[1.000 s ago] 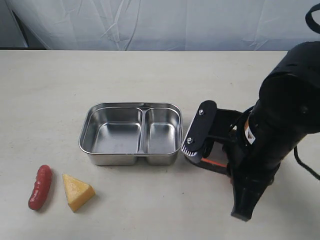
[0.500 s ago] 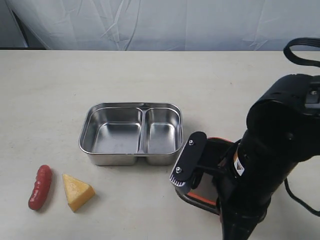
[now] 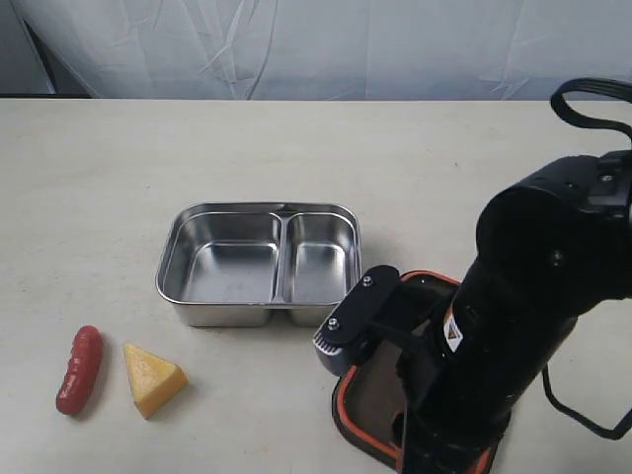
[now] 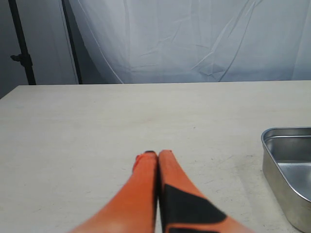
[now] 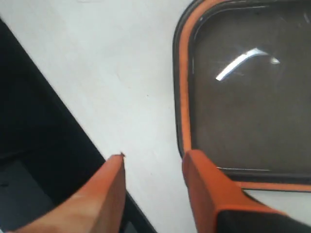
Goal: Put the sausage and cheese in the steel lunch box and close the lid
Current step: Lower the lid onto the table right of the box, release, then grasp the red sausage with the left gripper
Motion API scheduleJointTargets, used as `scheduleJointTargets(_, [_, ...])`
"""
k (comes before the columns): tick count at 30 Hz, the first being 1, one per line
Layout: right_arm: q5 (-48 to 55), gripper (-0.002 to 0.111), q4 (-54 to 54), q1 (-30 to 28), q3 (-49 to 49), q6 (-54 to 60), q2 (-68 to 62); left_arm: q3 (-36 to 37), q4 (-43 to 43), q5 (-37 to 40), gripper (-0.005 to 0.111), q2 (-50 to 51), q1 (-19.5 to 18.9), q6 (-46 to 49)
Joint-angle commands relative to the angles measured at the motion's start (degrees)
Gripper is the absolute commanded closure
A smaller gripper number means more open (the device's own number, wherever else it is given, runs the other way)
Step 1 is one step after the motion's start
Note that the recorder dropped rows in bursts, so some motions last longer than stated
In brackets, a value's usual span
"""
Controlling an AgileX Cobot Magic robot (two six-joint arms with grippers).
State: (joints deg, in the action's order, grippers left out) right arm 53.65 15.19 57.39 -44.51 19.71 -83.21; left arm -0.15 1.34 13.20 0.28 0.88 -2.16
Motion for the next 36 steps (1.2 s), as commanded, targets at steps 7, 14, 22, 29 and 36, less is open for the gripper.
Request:
scheduleJointTargets(7, [-11.0,0.108,3.8,-0.1,-4.1,-4.3,11.3,0.1,-0.1,0.0,0.107,-0.3,0.4,-0.4])
scheduleJointTargets(14, [-10.2,0.108,3.8,-0.1,-4.1,-7.7,15.0,0.1,-0.1,0.0,0.107,-0.3,0.4,-0.4])
scheduleJointTargets(22, [-9.3,0.108,3.3,-0.1,-4.1,-8.0,15.0,0.1,-22.6,-26.1,0.107,-0.3,0.4,-5.6])
scheduleJointTargets(29, [-9.1,0.108,2.1,-0.1,-4.1,-8.0,15.0,0.1,-28.8,-16.8,0.107,-0.3,0.4,-18.7])
scheduleJointTargets(36, [-9.1,0.108,-1.9,-0.1,-4.1,-8.0,15.0,-7.2,-22.9,-13.2,0.107,10.3,0.4,-18.1])
